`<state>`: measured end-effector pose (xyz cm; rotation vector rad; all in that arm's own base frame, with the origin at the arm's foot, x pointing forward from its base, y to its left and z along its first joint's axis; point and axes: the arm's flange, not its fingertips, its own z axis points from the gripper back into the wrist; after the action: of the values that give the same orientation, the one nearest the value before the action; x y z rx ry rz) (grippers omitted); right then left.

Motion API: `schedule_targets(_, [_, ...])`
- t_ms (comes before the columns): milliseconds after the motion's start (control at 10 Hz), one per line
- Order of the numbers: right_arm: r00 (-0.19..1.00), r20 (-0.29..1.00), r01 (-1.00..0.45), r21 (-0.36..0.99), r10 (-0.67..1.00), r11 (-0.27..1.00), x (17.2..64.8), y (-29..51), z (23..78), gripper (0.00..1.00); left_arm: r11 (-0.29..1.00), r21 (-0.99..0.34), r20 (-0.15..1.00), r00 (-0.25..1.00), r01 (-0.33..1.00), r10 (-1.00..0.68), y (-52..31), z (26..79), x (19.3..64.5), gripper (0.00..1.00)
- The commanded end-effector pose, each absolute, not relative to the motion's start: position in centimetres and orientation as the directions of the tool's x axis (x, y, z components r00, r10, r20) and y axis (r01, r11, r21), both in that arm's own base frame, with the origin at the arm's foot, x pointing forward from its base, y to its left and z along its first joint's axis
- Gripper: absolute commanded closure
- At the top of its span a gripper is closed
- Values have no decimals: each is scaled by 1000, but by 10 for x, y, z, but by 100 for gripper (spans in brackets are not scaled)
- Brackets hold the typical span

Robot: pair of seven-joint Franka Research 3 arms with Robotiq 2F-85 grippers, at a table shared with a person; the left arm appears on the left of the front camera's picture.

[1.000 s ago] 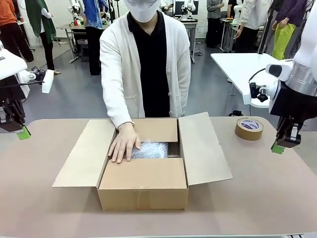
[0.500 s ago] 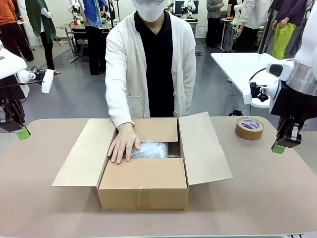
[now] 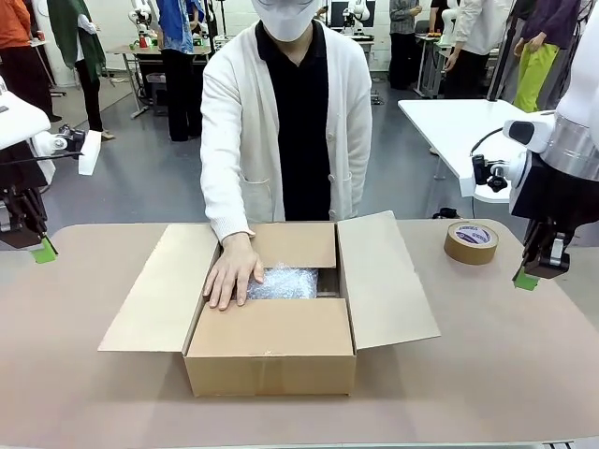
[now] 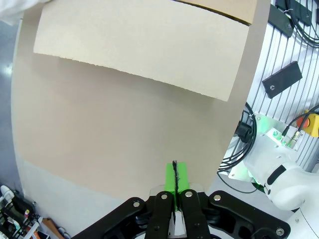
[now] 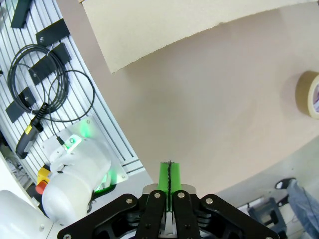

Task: Wrap the clocks to prevent damage.
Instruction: Push the right (or left) flap of the Package Box to close it.

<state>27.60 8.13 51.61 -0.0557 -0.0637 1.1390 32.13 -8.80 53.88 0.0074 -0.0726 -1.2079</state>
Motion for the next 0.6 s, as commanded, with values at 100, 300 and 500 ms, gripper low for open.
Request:
schedule_targets(100, [85,219,-996,-5,972,88,306,55,483,99,359,52,58,356,932,-932,-88,539,320,100])
schedule_targets(300, [-11,471,-1000,-6,882,-10,355,30,443,99,359,52,58,356,932,-932,-88,539,320,100])
schedule_targets(500, [23,608,-999,-20,794,44,370,16,409,99,359,52,58,356,932,-932,-88,539,320,100])
